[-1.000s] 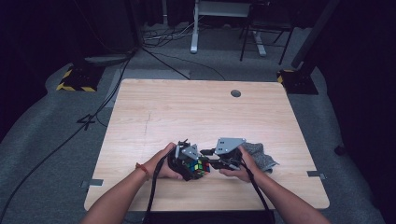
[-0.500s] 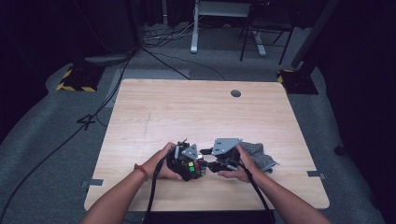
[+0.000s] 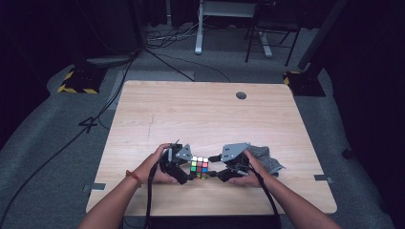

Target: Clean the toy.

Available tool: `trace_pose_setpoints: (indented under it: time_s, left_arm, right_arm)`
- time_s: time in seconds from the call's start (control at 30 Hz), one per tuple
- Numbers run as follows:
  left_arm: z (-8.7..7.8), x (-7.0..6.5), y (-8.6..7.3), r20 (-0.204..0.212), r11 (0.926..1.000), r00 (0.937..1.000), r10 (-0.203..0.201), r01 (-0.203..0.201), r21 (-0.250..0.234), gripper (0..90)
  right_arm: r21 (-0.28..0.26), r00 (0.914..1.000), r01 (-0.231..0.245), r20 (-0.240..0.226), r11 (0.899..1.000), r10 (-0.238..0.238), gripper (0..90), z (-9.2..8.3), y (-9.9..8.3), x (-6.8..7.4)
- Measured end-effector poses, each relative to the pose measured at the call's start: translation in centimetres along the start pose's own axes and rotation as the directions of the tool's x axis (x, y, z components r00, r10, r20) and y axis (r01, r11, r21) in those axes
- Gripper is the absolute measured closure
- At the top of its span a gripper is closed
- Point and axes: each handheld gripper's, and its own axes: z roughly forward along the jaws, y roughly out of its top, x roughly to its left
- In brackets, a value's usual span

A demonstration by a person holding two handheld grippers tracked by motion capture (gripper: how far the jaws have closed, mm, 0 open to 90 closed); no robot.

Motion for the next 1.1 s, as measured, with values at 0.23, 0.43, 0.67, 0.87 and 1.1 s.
trace_pose_setpoints:
  time_s: [0.23, 0.43, 0.67, 0.87, 1.1]
  left_arm:
    - [-0.4, 0.8, -0.9, -0.037, 0.9986, 0.9979, -0.054, 0.054, -0.005, 18.2]
    - [-1.2, 0.6, -1.5, -0.038, 0.9914, 0.9926, -0.115, 0.113, -0.067, 16.9]
    - [0.0, -2.2, -0.7, -0.081, 0.9898, 0.9897, -0.118, 0.111, -0.090, 16.0]
    - [1.2, -2.5, -0.2, -0.082, 0.9775, 0.9796, -0.184, 0.173, -0.121, 16.0]
    - [2.1, -1.5, 0.4, -0.047, 0.9782, 0.9840, -0.172, 0.165, -0.126, 19.8]
  right_arm:
    - [0.022, 0.9987, 0.023, -0.047, 0.999, -0.022, 46.4, 0.4, -0.2, 0.5]
    - [0.024, 0.9998, 0.018, 0.001, 1.000, -0.018, 43.5, -1.1, -0.8, 0.3]
    - [0.017, 0.9855, -0.042, 0.165, 0.999, 0.039, 41.8, -6.5, -3.2, -1.6]
    - [0.061, 0.9474, -0.138, 0.299, 0.989, 0.113, 38.8, -9.3, -6.2, -3.3]
    - [0.162, 0.9294, -0.216, 0.336, 0.963, 0.152, 38.4, -9.4, -9.1, -4.1]
